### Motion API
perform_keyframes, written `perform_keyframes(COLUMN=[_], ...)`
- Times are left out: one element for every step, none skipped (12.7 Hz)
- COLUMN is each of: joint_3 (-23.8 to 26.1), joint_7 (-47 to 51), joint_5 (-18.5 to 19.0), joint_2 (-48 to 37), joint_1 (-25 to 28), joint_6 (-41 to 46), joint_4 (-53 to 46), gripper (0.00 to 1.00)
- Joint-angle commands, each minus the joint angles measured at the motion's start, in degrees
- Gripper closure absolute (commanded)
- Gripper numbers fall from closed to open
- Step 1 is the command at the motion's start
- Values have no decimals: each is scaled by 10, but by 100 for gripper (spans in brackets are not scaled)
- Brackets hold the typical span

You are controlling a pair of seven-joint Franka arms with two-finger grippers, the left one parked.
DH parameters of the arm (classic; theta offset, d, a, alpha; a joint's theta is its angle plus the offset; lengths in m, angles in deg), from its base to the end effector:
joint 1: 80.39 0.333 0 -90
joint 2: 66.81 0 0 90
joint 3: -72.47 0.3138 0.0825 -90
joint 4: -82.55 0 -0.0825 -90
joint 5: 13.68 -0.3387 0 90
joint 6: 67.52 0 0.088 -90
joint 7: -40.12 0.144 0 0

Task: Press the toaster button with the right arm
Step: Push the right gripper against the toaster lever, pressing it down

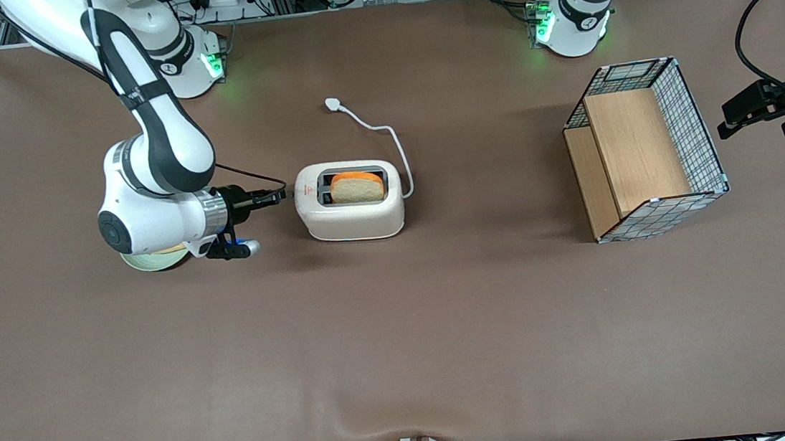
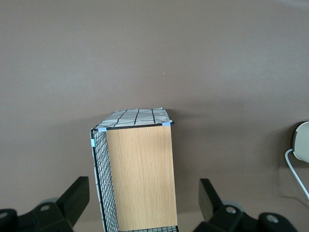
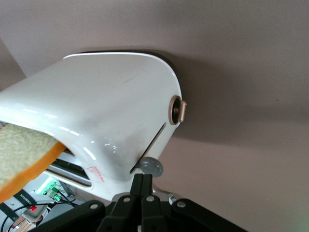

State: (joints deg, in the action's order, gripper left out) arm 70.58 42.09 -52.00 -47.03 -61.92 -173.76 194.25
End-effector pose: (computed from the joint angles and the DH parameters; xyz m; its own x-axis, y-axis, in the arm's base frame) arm 0.4844 0.2183 0.2877 0.8733 0.0471 -0.4848 -0.1966 -0.8765 -0.4394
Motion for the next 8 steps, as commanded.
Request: perform_keyframes(joint_3=[-3,-3,-3,-3,-3,-3,-3,-3], joint_7=[-1,-1,-2,-2,-7,-14,-24,-34], joint_5=[-16,-16,-16,-25,-32,-40,-46,-52], joint_2=[11,19,25,31,34,35,36,40], joint_1=[5,5,7,10,11,11,11,11], joint_6=[-8,-19,-28,-31,-32,-40,-49,-56], joint_4=[4,5,5,5,8,15,23,29], gripper=[100,100,100,100,100,100,100,100])
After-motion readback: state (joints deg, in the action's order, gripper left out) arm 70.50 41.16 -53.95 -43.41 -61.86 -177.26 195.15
